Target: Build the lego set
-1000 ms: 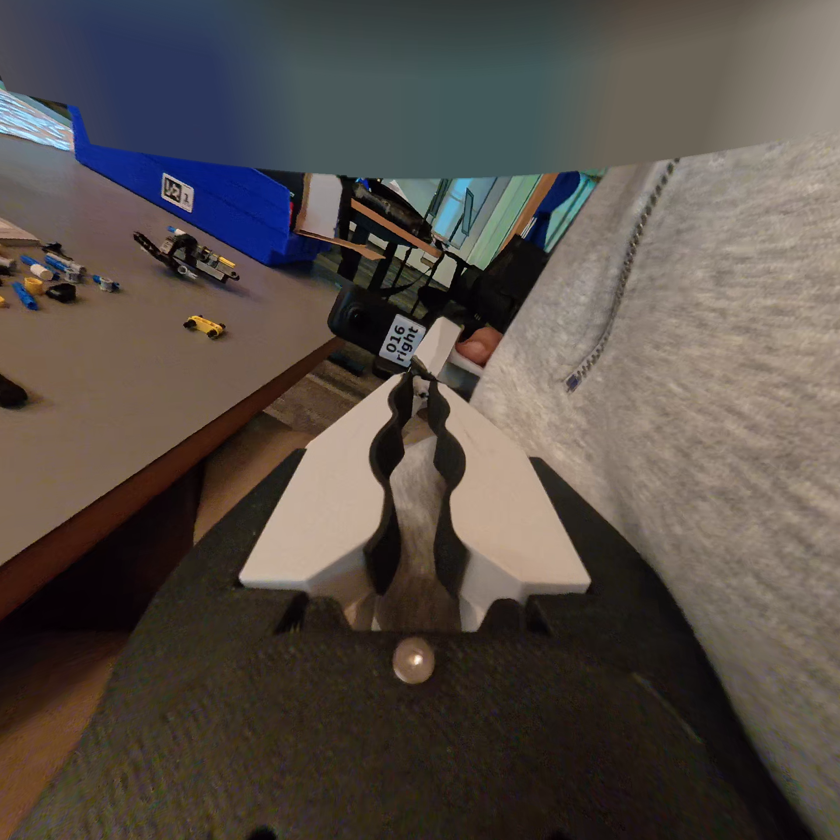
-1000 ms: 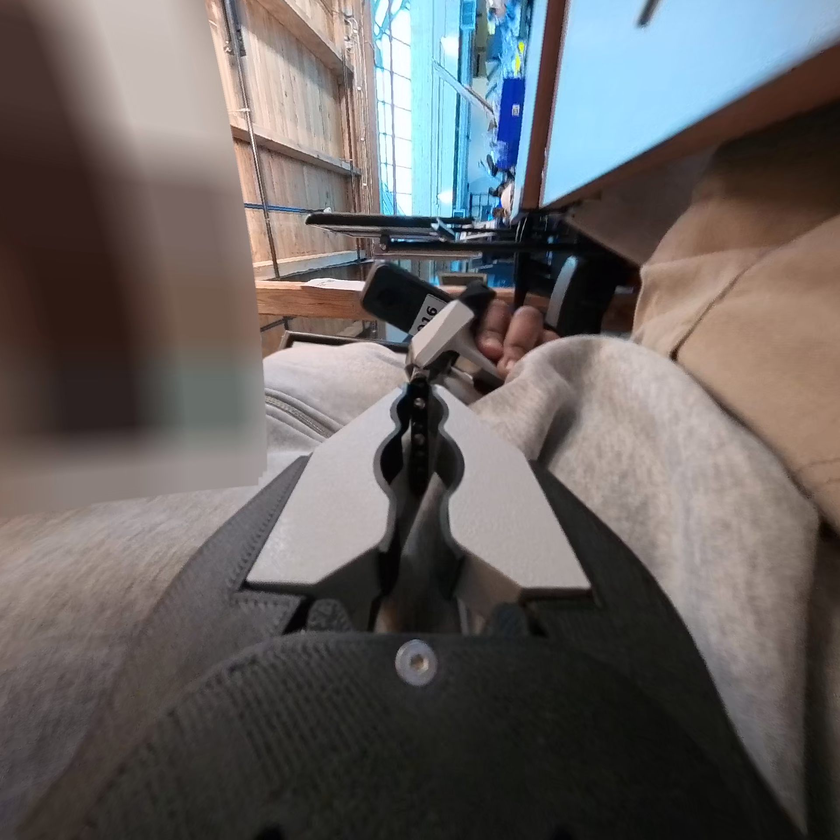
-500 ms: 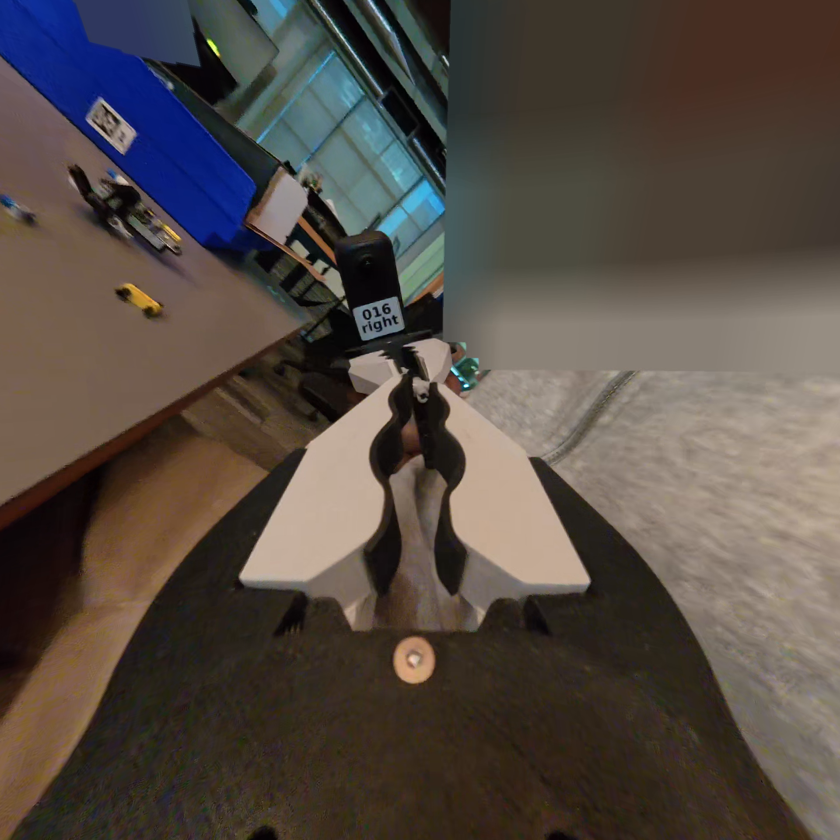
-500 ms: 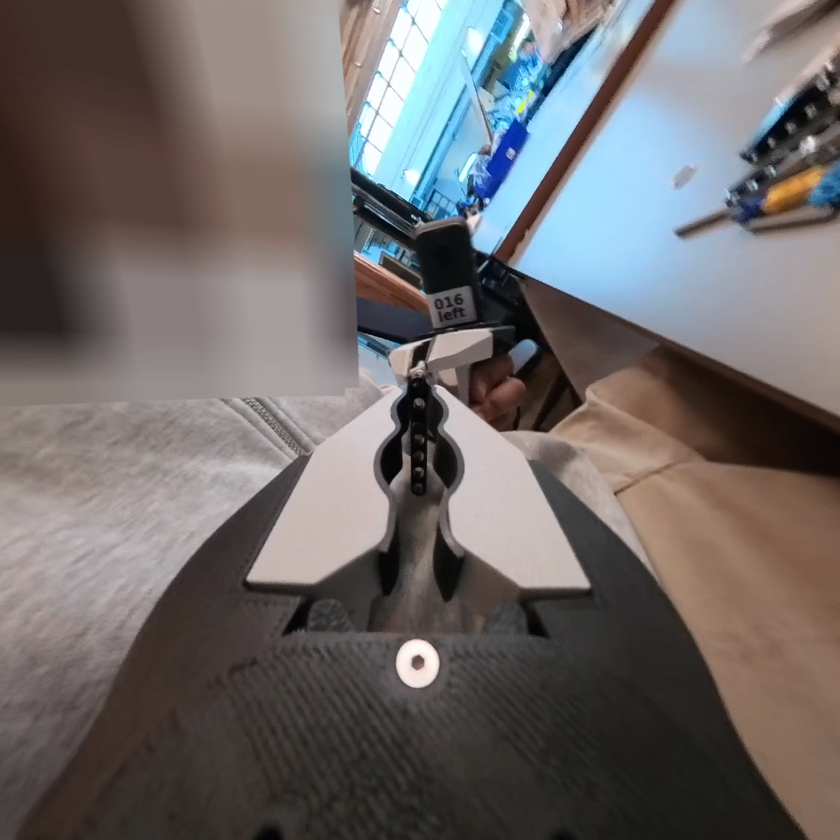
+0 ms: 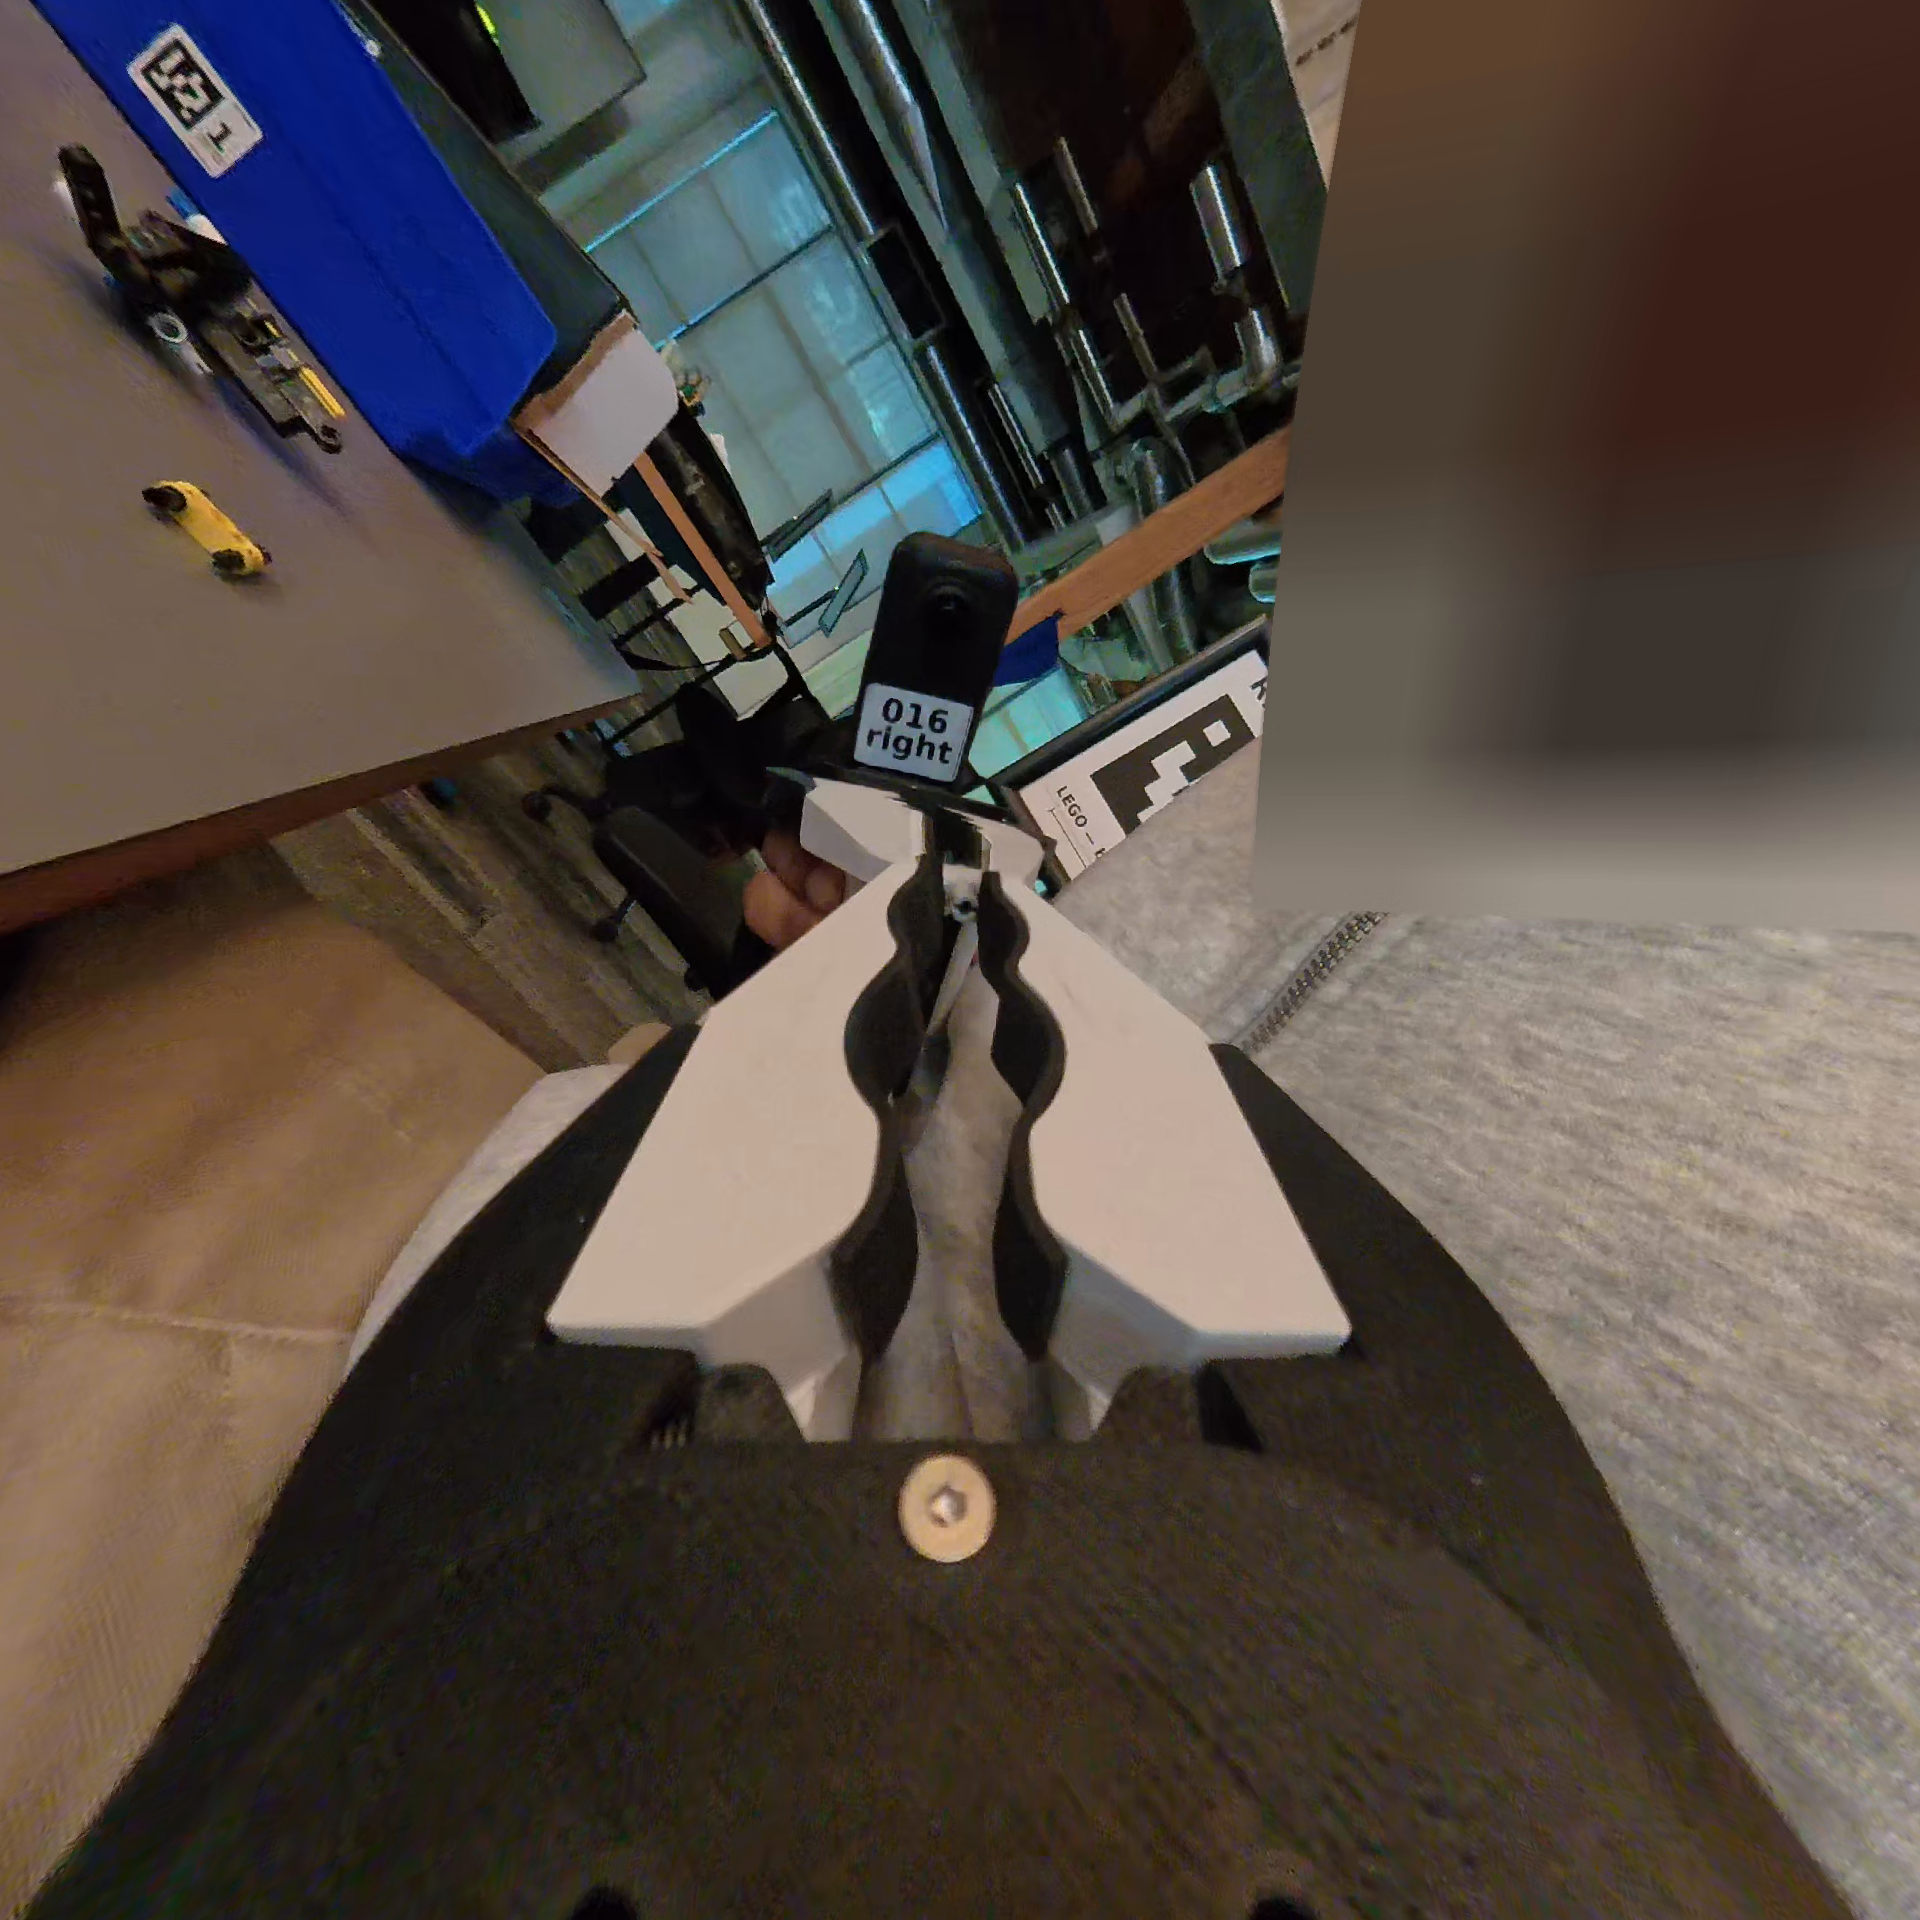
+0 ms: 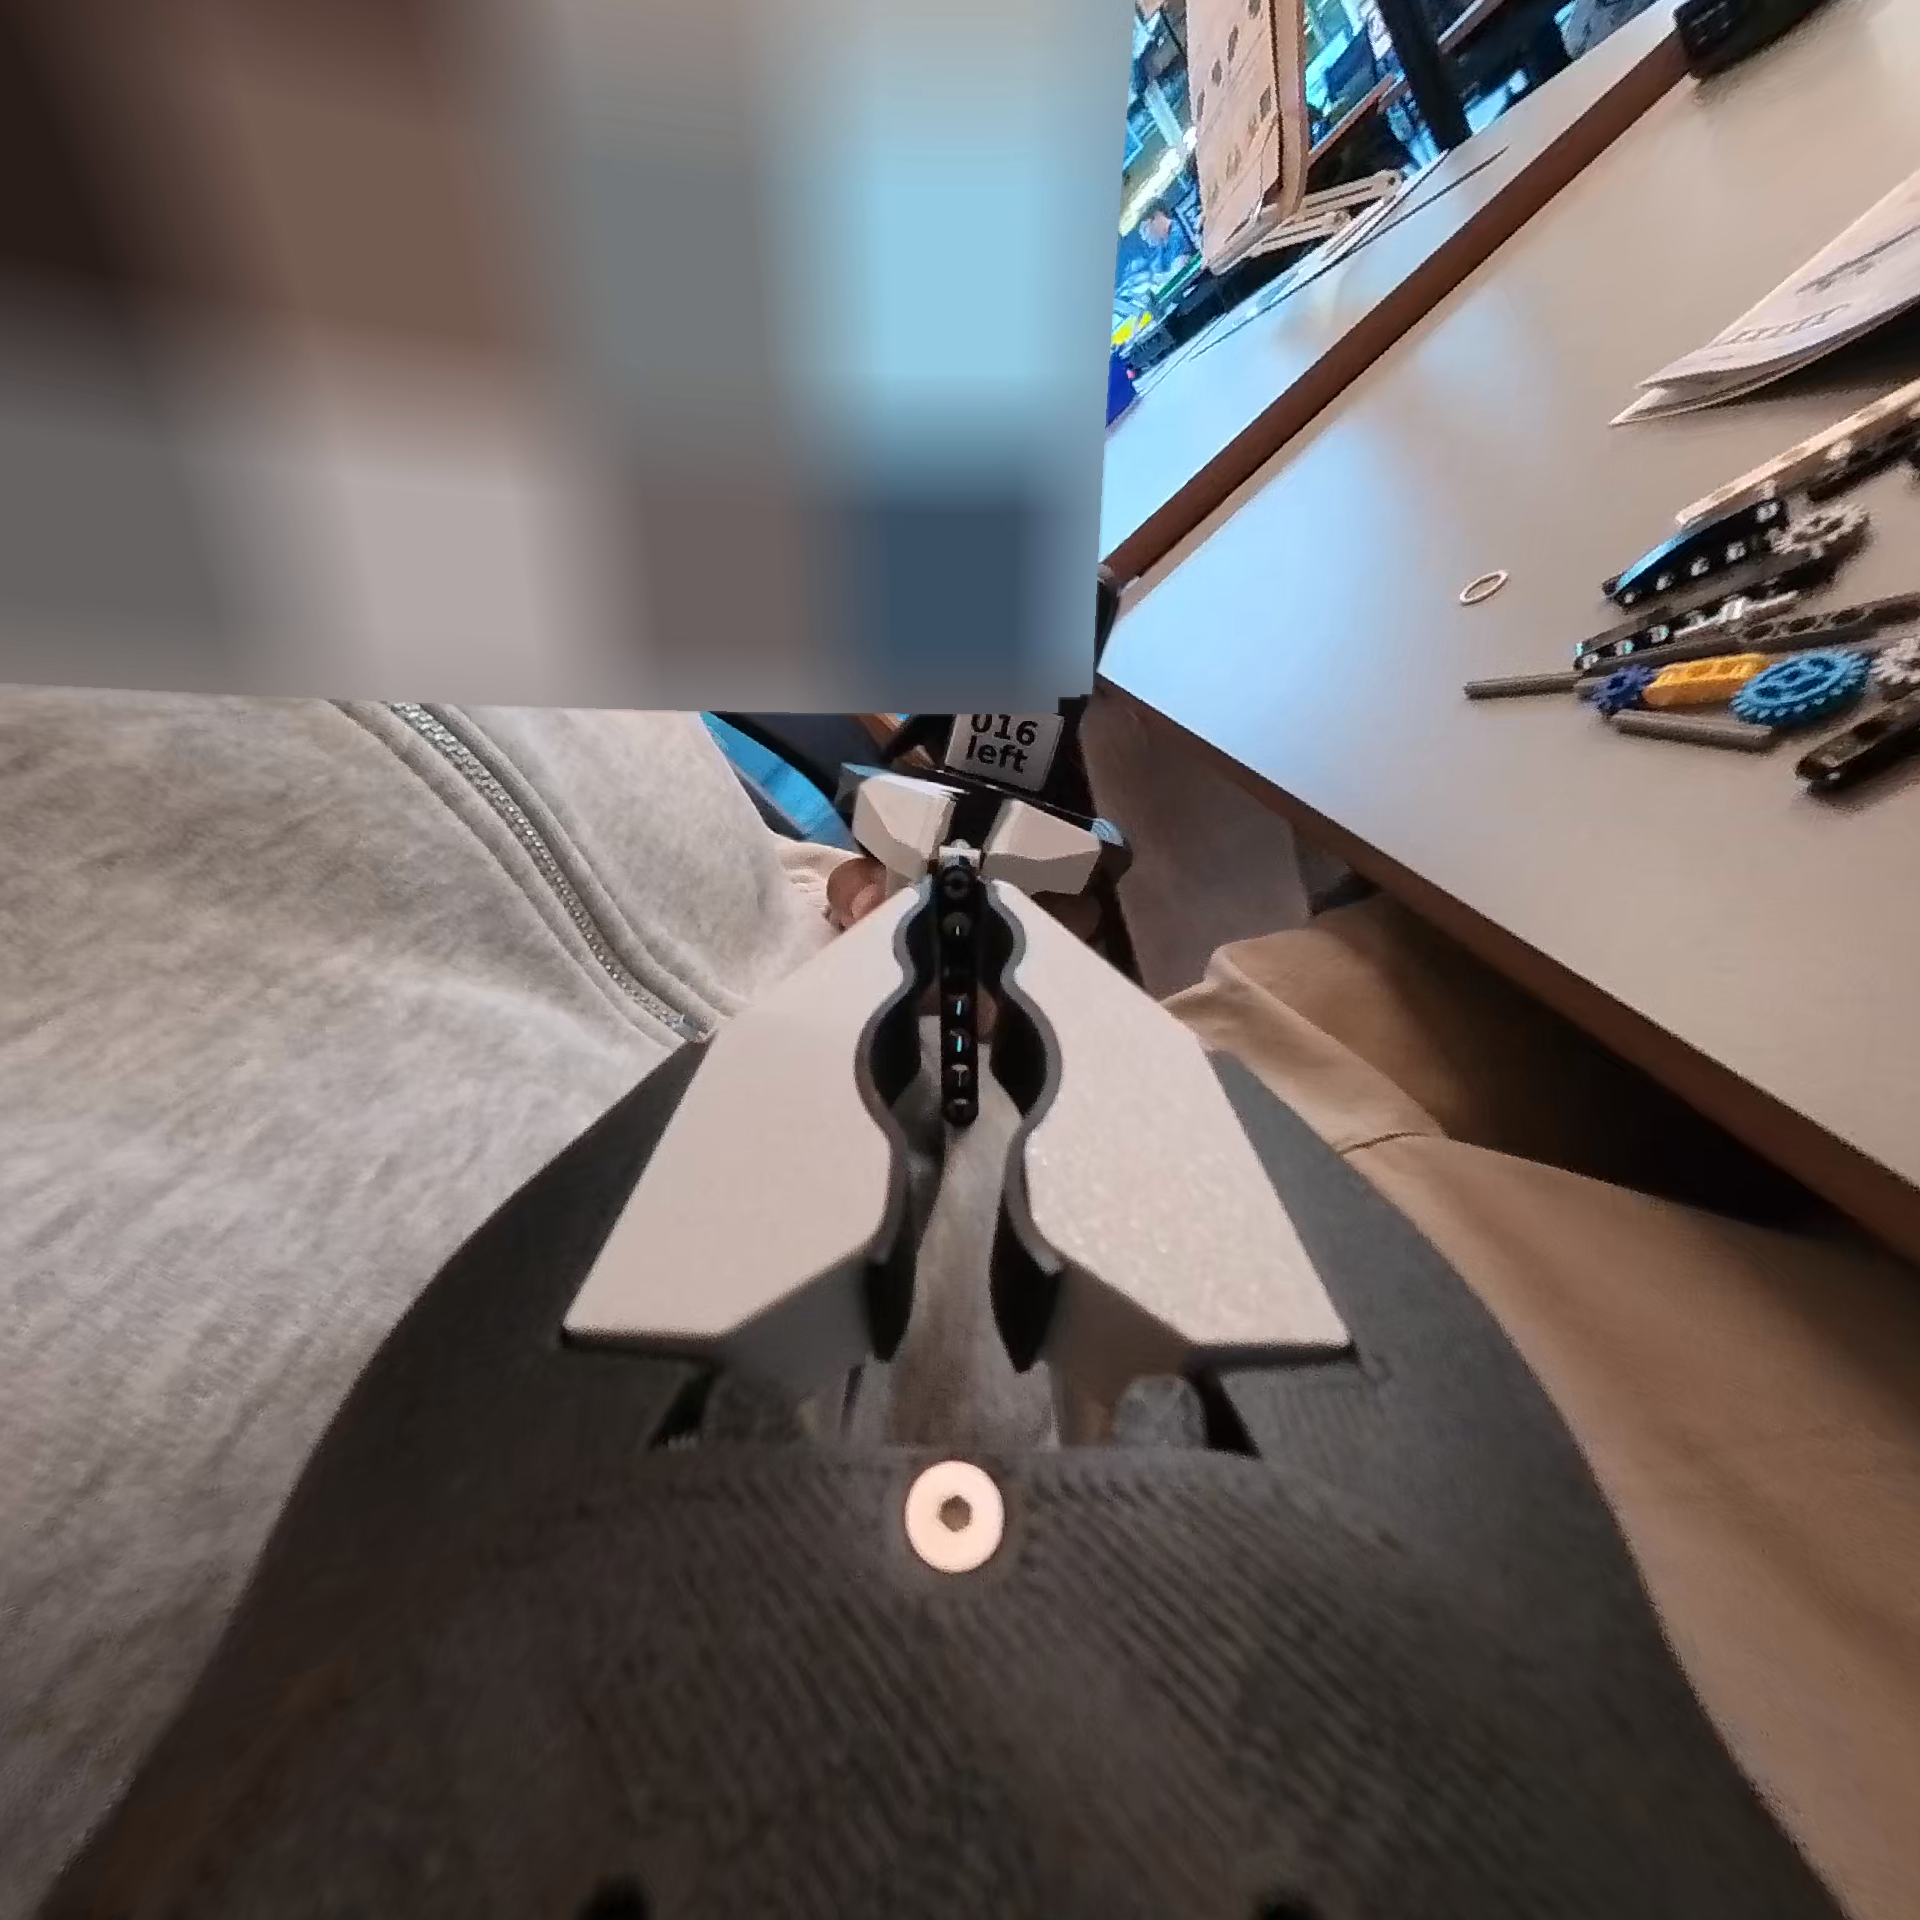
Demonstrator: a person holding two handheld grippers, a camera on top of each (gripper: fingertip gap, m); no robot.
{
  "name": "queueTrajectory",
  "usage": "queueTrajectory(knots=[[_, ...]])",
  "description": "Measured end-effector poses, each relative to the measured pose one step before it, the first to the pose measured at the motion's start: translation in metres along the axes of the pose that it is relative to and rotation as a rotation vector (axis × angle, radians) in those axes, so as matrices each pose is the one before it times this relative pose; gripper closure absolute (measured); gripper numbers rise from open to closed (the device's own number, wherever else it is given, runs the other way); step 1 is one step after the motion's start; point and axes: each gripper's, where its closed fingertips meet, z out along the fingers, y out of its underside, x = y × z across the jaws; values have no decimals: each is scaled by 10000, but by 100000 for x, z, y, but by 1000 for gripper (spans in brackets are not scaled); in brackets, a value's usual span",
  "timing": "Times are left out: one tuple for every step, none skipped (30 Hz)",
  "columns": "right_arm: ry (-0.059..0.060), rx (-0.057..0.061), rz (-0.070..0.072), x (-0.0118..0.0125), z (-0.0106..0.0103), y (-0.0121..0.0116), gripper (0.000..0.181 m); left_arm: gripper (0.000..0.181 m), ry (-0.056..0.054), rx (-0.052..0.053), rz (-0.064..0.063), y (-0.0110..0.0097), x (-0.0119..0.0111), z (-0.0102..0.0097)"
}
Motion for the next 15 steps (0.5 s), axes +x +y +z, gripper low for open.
queueTrajectory(knots=[[-44,15,89,33,-45,36,176,174,-7,-8,-28,39,-53,17],[-28,21,-6,-35,-9,-4,176,174,18,9,40,0,36,23],[-43,-3,9,-31,3,-15,176,174,12,7,58,-11,35,7],[-54,5,87,5,-7,-3,176,174,-13,-15,35,6,4,2],[-29,25,97,33,0,10,176,174,-33,-15,54,-10,-32,-4],[9,14,103,96,-7,24,176,174,-86,-31,64,-20,-99,-8],[23,36,76,115,-22,-19,176,174,-81,-28,72,-39,-95,-3],[-4,52,86,114,-17,-45,176,174,-34,-41,103,-58,-9,13],[-11,60,154,202,-59,-94,176,174,-90,-77,104,-29,-90,30],[-47,74,186,216,-87,-171,176,173,-183,-72,99,-68,-227,43],[-122,287,170,103,-149,-543,177,166,-204,-18,103,-175,-298,-36],[-73,349,189,226,-238,-750,177,158,-107,69,88,-313,-238,-135],[38,286,99,415,-256,-751,177,153,-125,158,51,-481,-338,-209],[118,155,20,563,-198,-625,177,152,-148,239,113,-609,-387,-248],[63,23,-21,477,-111,-484,177,152,-129,250,190,-659,-355,-231]])
